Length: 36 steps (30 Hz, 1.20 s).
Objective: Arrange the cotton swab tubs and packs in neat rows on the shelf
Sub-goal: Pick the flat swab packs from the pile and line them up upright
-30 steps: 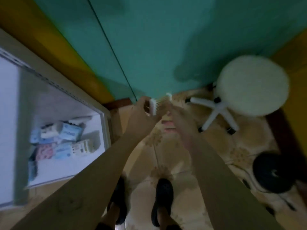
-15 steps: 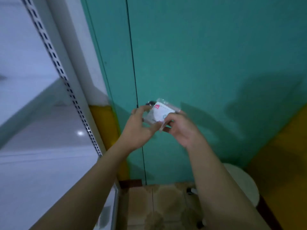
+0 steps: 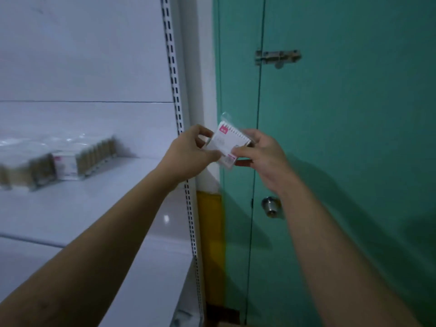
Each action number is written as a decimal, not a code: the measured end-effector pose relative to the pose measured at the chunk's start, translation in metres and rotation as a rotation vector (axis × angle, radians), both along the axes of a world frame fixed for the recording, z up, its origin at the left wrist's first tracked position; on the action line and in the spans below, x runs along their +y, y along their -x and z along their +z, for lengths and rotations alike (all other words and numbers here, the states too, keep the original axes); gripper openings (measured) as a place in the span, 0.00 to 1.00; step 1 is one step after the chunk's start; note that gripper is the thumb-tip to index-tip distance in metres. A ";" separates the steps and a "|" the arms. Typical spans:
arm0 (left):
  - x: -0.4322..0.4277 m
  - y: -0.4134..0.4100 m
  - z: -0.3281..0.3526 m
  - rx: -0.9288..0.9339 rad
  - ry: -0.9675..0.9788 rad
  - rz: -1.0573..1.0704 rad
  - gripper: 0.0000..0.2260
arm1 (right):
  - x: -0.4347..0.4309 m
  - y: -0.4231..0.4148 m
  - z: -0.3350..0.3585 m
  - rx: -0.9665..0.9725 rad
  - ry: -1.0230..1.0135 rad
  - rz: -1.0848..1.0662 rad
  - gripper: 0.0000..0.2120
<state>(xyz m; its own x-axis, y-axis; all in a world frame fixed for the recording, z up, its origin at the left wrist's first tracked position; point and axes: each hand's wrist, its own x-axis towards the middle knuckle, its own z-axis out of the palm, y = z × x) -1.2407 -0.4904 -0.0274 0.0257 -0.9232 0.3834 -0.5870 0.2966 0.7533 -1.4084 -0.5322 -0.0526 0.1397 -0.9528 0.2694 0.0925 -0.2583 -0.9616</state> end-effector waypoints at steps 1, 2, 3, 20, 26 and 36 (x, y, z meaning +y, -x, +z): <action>0.002 -0.013 0.003 -0.026 -0.001 0.021 0.15 | 0.000 -0.013 0.002 0.019 0.027 -0.006 0.24; 0.005 -0.027 0.005 -0.043 0.001 0.044 0.15 | 0.000 -0.027 0.004 0.047 0.056 -0.012 0.25; 0.008 -0.041 0.006 -0.055 0.008 0.070 0.14 | 0.001 -0.042 0.006 0.082 0.086 -0.011 0.24; 0.037 -0.363 -0.019 -0.438 0.382 0.517 0.16 | 0.015 -0.369 0.003 0.696 0.402 -0.070 0.18; 0.033 -0.431 -0.074 -0.574 0.449 0.566 0.21 | 0.002 -0.425 -0.017 1.038 0.549 -0.268 0.14; 0.018 -0.445 -0.087 -0.666 0.392 0.490 0.17 | -0.004 -0.447 -0.035 1.060 0.589 -0.420 0.18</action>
<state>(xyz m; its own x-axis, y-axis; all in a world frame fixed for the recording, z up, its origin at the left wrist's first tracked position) -0.7961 -0.4721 -0.1146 0.0415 -0.6683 0.7428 -0.9917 0.0629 0.1120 -0.9613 -0.5366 -0.0872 0.2631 -0.7513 0.6052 -0.8358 -0.4909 -0.2460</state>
